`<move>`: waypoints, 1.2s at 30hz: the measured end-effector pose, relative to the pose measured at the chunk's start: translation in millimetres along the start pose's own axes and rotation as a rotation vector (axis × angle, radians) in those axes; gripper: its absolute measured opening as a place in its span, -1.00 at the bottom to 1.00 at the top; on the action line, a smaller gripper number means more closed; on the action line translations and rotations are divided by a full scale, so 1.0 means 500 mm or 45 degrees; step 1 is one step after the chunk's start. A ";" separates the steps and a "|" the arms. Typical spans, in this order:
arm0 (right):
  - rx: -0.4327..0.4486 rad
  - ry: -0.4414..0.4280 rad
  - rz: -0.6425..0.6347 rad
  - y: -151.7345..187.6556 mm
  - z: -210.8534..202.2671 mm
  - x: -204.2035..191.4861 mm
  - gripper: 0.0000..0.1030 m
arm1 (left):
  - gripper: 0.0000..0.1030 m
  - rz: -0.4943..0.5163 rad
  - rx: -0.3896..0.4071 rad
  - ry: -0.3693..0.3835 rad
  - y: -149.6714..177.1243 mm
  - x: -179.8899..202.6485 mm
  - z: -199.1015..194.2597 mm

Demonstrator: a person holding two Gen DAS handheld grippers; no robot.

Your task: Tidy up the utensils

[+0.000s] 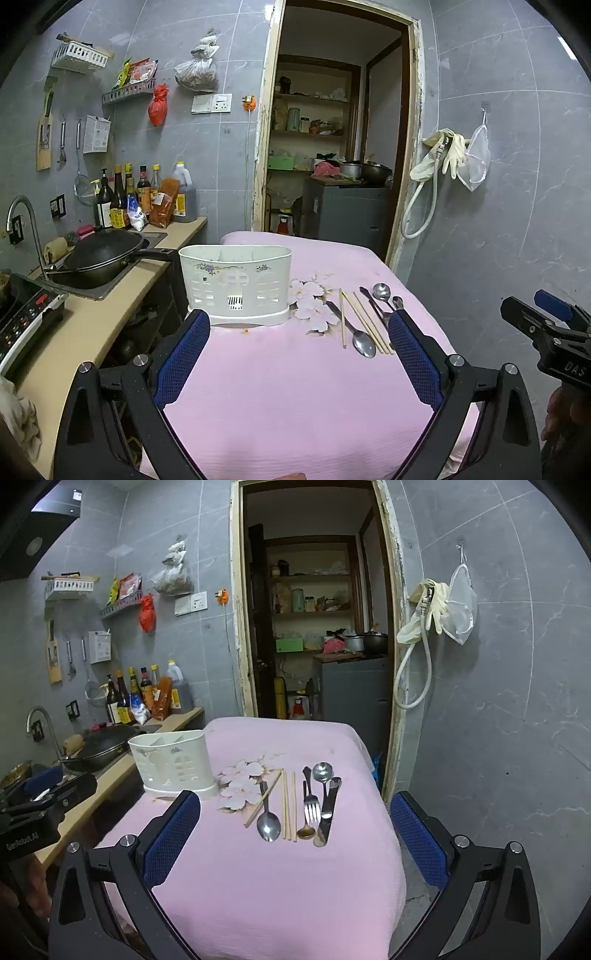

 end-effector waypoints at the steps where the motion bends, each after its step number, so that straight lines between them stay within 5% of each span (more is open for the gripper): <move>1: -0.001 -0.001 0.002 0.000 0.000 0.000 1.00 | 0.84 0.000 0.001 0.000 0.000 0.000 -0.001; 36: -0.011 0.002 0.004 0.001 0.008 -0.004 1.00 | 0.84 -0.004 -0.010 0.006 0.013 0.002 0.035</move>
Point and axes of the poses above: each gripper's, at about its wrist camera, not at the fingertips, and z roughly the way its jaws point, x to its right, y to its underside, the point moved 8 cm from there along z, roughly the way its jaws point, and after that the axes turned 11 degrees about y, right-handed, at the moved point
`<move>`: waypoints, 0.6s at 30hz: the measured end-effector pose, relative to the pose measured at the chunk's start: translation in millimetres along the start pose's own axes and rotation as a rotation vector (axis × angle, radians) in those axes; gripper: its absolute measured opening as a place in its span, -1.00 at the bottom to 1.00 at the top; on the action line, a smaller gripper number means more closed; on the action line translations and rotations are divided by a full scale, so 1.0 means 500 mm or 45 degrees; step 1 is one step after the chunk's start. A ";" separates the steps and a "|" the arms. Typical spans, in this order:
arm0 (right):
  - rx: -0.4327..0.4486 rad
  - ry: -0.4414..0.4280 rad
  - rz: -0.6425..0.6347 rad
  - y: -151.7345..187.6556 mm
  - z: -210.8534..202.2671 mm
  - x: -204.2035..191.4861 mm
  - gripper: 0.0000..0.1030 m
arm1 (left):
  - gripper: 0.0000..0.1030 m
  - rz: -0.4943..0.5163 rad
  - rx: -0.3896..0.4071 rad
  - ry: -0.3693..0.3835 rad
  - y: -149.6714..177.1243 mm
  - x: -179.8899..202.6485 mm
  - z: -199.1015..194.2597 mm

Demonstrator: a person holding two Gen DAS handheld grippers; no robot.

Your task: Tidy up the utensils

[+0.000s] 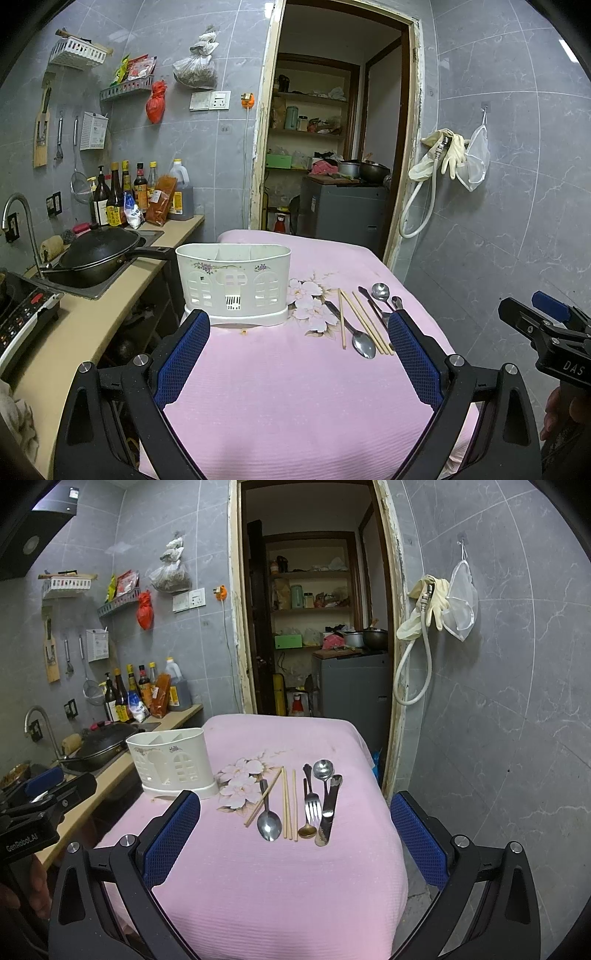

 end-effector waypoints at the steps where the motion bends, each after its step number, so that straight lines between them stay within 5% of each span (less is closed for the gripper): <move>1: 0.001 0.000 0.000 0.000 0.000 -0.001 1.00 | 0.84 0.001 0.000 0.000 0.001 0.001 0.003; 18: -0.006 0.000 -0.002 0.002 0.015 -0.002 1.00 | 0.84 -0.005 -0.005 0.004 0.007 -0.001 0.009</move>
Point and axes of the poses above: each gripper's, at about its wrist camera, not at the fingertips, and z roughly the way its jaws point, x to its right, y to its underside, the point moved 8 cm from there along z, roughly the way its jaws point, and after that the axes turned 11 degrees about y, right-handed, at the moved point
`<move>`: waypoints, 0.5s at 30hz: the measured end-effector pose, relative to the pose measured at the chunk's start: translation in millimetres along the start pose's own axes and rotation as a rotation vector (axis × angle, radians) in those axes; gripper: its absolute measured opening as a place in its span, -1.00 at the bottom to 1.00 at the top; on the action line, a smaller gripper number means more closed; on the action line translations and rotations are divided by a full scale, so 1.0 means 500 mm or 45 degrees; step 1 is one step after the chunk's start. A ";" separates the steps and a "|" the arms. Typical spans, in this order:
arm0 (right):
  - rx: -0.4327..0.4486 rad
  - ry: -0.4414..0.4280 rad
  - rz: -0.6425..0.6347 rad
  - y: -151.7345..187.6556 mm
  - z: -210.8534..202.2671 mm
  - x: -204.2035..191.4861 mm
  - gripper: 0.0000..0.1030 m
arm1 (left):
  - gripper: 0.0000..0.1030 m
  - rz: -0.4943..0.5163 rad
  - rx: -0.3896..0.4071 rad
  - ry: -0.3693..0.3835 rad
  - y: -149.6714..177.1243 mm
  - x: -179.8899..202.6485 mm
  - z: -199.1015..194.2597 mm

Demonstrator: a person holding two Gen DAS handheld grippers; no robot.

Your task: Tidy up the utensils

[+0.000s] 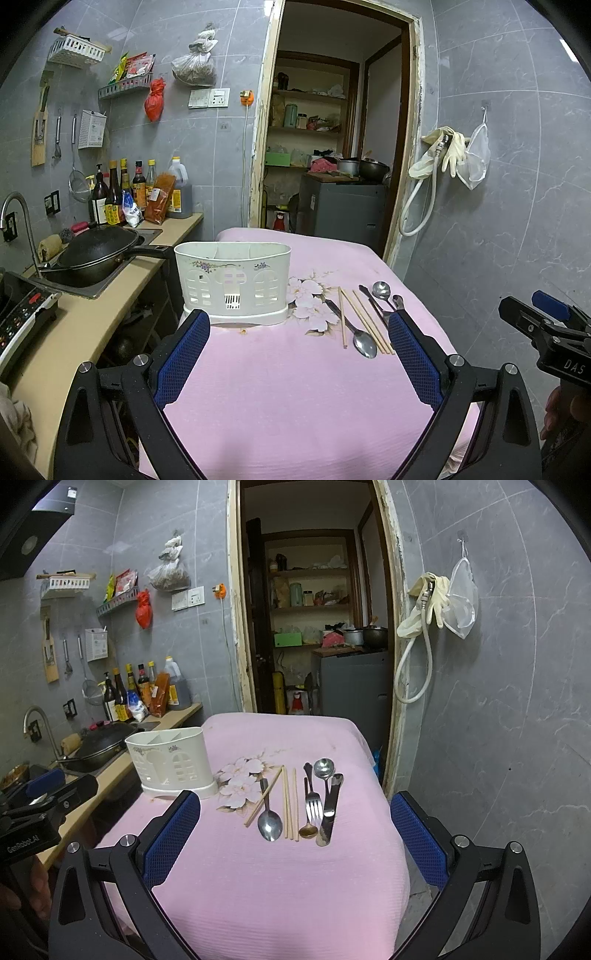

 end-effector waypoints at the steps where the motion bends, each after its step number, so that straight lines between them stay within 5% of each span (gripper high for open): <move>1: -0.001 -0.001 0.000 0.000 -0.003 0.000 1.00 | 0.84 0.000 -0.001 -0.001 -0.001 0.000 -0.001; 15: -0.006 0.000 0.001 0.001 0.000 -0.003 1.00 | 0.84 -0.002 -0.006 0.003 0.002 -0.004 0.009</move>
Point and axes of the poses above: each gripper's, at about its wrist camera, not at the fingertips, and z roughly the way its jaws point, x to its right, y to its underside, the point moved 8 cm from there along z, roughly the way its jaws point, and after that the axes turned 11 degrees about y, right-handed, at the moved point
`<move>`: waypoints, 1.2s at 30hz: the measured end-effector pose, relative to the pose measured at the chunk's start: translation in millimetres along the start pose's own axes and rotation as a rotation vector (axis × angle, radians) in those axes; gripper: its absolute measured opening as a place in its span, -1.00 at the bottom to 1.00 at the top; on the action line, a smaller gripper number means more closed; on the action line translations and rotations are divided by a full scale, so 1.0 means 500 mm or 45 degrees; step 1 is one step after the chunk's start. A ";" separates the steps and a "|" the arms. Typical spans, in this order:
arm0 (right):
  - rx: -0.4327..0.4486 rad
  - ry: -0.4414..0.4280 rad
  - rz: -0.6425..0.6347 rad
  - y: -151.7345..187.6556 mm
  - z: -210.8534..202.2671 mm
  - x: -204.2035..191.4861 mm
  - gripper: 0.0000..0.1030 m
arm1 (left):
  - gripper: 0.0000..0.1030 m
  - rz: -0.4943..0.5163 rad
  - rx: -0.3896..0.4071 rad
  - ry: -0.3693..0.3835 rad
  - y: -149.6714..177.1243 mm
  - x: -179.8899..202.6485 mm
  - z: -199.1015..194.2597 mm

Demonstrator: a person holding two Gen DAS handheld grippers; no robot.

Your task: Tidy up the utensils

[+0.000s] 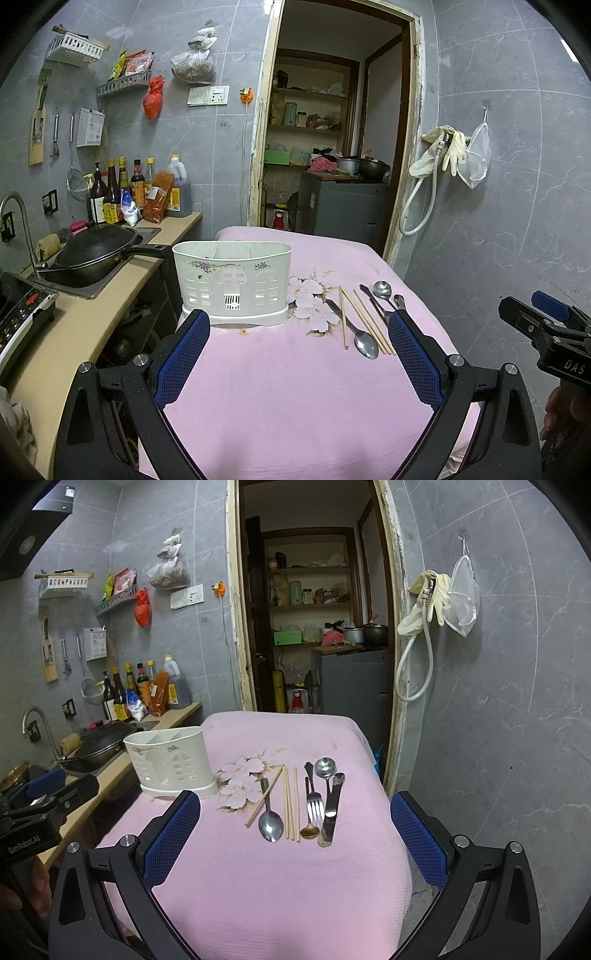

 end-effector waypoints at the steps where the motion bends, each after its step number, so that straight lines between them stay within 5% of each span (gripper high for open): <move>1: 0.000 0.000 0.000 0.003 0.002 0.009 1.00 | 0.84 0.000 -0.001 0.000 0.002 0.000 0.003; 36: -0.016 0.068 0.028 0.002 0.027 -0.010 1.00 | 0.84 0.021 0.023 0.065 -0.016 -0.026 0.041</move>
Point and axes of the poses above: each gripper's, at about its wrist camera, not at the fingertips, and z roughly the way its jaws point, x to its right, y to its underside, the point moved 8 cm from there along z, roughly the way its jaws point, and after that the axes turned 11 degrees about y, right-handed, at the moved point
